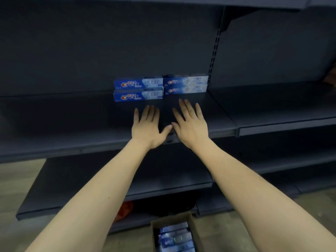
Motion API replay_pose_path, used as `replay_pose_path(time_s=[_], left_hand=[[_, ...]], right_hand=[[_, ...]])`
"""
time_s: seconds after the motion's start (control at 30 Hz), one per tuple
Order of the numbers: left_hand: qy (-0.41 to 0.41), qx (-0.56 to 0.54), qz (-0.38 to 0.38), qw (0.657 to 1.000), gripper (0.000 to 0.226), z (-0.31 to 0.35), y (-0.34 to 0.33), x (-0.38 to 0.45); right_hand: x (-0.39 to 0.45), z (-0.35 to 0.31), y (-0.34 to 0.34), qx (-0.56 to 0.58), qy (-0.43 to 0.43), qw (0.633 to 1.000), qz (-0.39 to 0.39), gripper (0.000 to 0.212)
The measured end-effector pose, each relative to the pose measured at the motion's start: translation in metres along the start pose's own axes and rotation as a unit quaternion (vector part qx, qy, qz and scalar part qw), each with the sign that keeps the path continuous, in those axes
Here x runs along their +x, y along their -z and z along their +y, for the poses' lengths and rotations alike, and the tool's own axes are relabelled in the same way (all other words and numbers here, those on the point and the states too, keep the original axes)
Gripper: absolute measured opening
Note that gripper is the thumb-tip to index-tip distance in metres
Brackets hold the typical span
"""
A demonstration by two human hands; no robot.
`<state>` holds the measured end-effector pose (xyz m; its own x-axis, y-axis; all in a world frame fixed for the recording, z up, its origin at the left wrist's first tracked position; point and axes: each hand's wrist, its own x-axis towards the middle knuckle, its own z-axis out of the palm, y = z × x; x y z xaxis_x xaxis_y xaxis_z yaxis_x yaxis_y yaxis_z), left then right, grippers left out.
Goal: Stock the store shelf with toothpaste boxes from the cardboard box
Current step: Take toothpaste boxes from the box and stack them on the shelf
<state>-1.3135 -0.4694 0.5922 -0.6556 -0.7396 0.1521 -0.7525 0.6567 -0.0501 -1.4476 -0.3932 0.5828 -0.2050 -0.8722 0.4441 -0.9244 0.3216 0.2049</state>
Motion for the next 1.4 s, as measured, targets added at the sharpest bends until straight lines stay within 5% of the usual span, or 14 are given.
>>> replay_pose_path(time_s=[0.4,0.77,1.03,1.4], left_hand=[[0.008,-0.039,0.046,0.998,0.072,0.073,-0.088,-0.129],[-0.032,-0.059,-0.179,0.982,0.068,0.103,-0.221,-0.195],[-0.044,-0.060,-0.259,0.963,0.060,0.105,-0.354,-0.200],[-0.044,-0.060,-0.394,0.916,0.064,0.110,-0.577,-0.211]], right_hand=[[-0.157,0.026,-0.041,0.022,0.037,0.999,-0.015,0.059],[-0.270,0.009,-0.142,0.065,0.077,0.969,-0.227,0.082],[-0.310,-0.031,-0.255,0.077,0.109,0.930,-0.341,0.090],[-0.379,-0.093,-0.475,0.104,0.119,0.865,-0.476,0.069]])
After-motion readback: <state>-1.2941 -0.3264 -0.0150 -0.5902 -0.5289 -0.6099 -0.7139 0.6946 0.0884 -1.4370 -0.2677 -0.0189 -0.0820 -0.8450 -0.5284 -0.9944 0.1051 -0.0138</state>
